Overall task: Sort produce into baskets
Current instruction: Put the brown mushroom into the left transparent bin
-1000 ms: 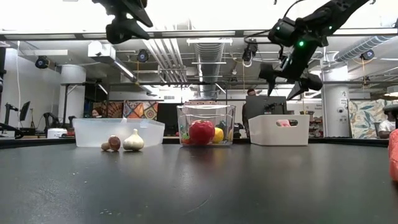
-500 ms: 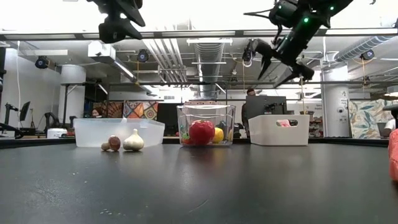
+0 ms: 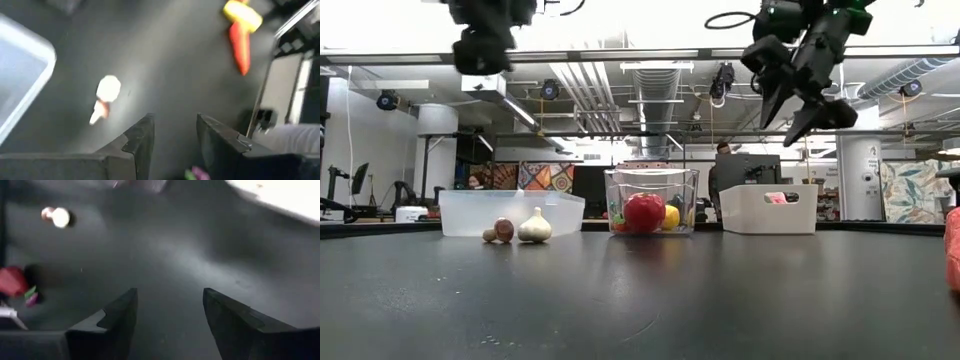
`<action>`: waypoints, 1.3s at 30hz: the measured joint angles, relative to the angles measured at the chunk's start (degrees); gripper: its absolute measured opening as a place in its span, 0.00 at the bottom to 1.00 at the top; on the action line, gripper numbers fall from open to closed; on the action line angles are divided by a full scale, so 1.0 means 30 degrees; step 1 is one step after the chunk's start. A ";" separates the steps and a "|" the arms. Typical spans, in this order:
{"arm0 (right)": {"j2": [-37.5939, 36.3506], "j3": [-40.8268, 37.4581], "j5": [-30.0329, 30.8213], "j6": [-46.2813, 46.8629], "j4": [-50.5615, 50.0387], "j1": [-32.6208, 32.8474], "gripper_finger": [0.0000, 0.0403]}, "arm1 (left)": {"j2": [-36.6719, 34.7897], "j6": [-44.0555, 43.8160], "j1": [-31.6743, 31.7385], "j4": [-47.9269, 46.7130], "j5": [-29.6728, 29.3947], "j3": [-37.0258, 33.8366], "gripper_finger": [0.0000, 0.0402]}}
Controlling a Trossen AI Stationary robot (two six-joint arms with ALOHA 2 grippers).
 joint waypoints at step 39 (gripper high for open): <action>-0.0010 0.0342 0.1948 0.1452 0.0925 0.2965 0.53 | 0.2592 0.9119 -0.3122 0.9981 -0.6923 -1.0376 0.44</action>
